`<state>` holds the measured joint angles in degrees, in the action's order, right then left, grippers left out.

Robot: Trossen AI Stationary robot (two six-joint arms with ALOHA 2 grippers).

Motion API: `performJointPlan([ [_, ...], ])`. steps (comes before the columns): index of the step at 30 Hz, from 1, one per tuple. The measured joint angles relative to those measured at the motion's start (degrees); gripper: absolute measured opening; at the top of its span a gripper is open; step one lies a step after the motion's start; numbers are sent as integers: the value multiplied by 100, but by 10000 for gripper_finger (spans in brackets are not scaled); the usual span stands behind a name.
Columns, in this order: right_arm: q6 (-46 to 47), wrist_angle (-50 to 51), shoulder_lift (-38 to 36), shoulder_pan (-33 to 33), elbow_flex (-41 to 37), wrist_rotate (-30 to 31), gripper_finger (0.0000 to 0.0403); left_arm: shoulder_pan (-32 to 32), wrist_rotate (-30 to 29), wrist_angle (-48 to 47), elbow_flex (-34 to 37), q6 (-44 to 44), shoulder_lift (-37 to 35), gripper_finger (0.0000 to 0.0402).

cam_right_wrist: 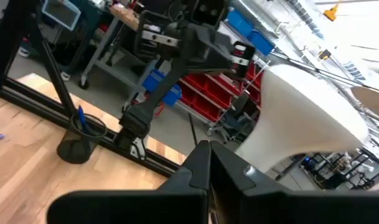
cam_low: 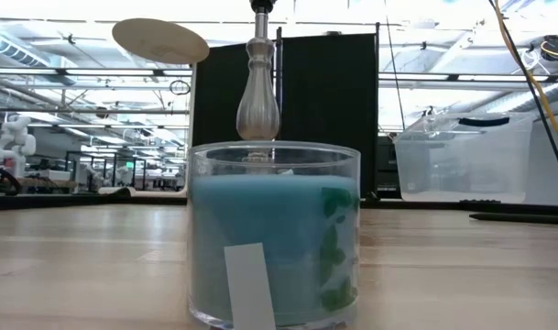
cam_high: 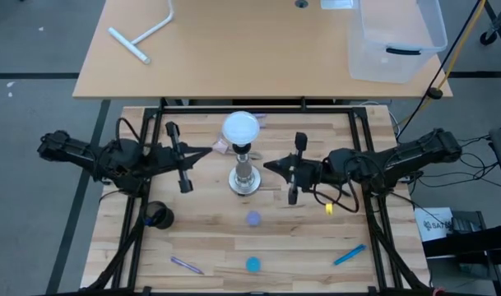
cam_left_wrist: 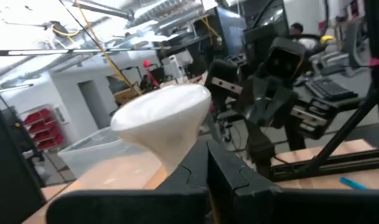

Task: Screw lightbulb
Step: Remove the lightbulb from the silver lamp socket

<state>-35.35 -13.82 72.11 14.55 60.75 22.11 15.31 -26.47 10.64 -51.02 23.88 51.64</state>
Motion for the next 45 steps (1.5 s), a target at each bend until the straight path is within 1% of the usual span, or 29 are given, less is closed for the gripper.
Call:
performJointPlan([
  [5, 70, -299, -266, -77, -388, 4, 0, -3, -10, 70, 435, -148, -294, 0],
  [9, 279, -561, -434, -270, -718, 28, 0, -90, -78, 288, 788, -300, -288, 0],
  [13, 534, -835, -402, -538, -968, -33, 0, -301, -97, 493, 1102, -652, -183, 0],
  [16, 761, -920, -286, -739, -1034, -361, 0, -464, -46, 686, 1335, -891, -53, 0],
  [19, 916, -1210, -123, -870, -1034, -581, 0, -644, 176, 1055, 1497, -1044, 119, 0],
  [21, 923, -1459, -25, -907, -1031, -599, 0, -762, 359, 1268, 1583, -1068, 298, 0],
  [24, 921, -1665, 79, -965, -1031, -599, 0, -917, 693, 1279, 1621, -1055, 648, 0],
  [26, 933, -1727, 86, -991, -1031, -599, 4, -1009, 701, 1462, 1621, -1180, 893, 3],
  [30, 1111, -1779, 69, -1040, -1031, -597, 35, -1265, 689, 1983, 1621, -1400, 1348, 26],
  [36, 1243, -1777, 62, -1049, -1029, -577, 115, -1583, 1063, 2332, 1617, -1741, 1669, 81],
  [40, 1243, -1827, 62, -1051, -1029, -575, 163, -1687, 1384, 2522, 1617, -1801, 1791, 116],
  [42, 1243, -1870, 61, -1051, -1028, -573, 179, -1680, 1458, 2614, 1617, -1801, 1831, 129],
  [45, 1243, -1895, 60, -1052, -1027, -570, 193, -1678, 1479, 2626, 1617, -1799, 1843, 145],
])
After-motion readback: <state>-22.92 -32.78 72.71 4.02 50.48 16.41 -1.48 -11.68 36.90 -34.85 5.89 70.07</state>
